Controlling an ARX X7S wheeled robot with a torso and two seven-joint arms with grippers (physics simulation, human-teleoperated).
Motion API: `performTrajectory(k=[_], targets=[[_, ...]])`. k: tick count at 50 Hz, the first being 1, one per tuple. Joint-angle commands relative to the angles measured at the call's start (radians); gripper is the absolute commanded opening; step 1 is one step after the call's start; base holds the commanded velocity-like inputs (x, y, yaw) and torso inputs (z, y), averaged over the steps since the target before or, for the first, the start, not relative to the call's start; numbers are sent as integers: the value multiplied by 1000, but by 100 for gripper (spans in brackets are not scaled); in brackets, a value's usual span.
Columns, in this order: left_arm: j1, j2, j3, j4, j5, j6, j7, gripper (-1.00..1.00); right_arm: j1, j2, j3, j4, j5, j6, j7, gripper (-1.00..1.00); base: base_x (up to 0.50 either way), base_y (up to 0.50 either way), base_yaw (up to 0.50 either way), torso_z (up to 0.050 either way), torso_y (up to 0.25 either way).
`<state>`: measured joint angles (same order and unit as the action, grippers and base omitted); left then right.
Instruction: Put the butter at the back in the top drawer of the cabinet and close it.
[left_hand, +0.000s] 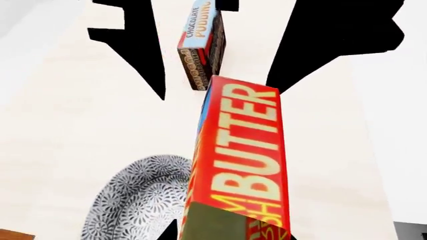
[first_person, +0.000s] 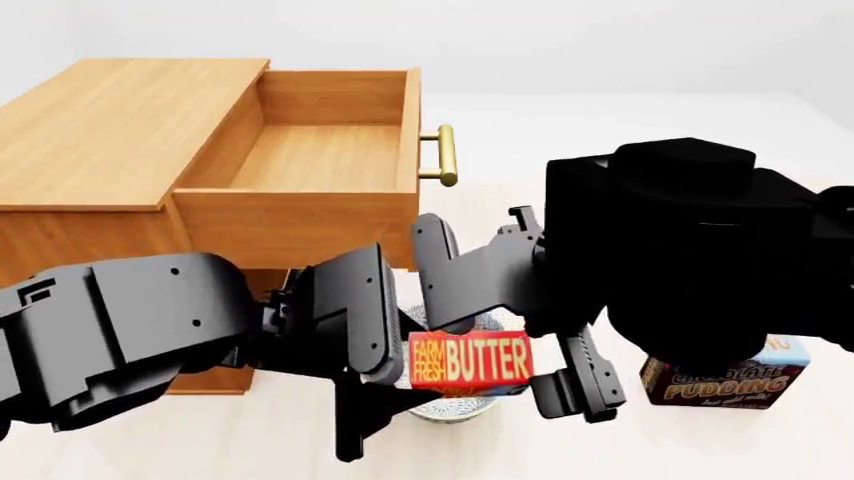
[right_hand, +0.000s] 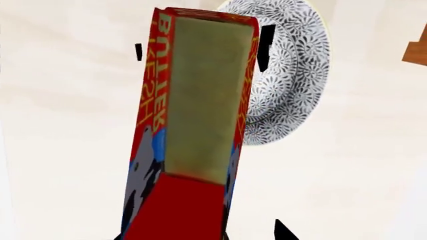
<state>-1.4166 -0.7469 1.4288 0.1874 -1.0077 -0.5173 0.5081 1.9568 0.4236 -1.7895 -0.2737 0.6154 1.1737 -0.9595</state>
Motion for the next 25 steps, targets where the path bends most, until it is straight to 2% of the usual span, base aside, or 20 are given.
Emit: performTrajectory(k=[1, 12, 18, 21, 25], targets=[[-7, -18, -36, -4, -41, 7, -5, -100, -9, 7, -7, 33, -20, 1, 8, 100, 0, 0, 0, 10, 0], [-1, -56, -55, -38, -56, 18, -7, -100, -21, 34, -18, 58, -21, -1, 7, 100, 0, 0, 0, 0, 1], [-3, -111, -64, -3, -72, 6, -30, -100, -35, 63, -6, 90, -21, -3, 23, 100, 0, 0, 0, 0, 2], [-13, -142, -73, 15, -94, -7, -39, -100, -60, 81, 24, 117, -24, 10, 73, 100, 0, 0, 0, 0, 0], [-23, -188, -91, 58, -128, -27, -82, -100, -152, 102, 136, 192, -14, 40, 215, 100, 0, 0, 0, 2, 0]])
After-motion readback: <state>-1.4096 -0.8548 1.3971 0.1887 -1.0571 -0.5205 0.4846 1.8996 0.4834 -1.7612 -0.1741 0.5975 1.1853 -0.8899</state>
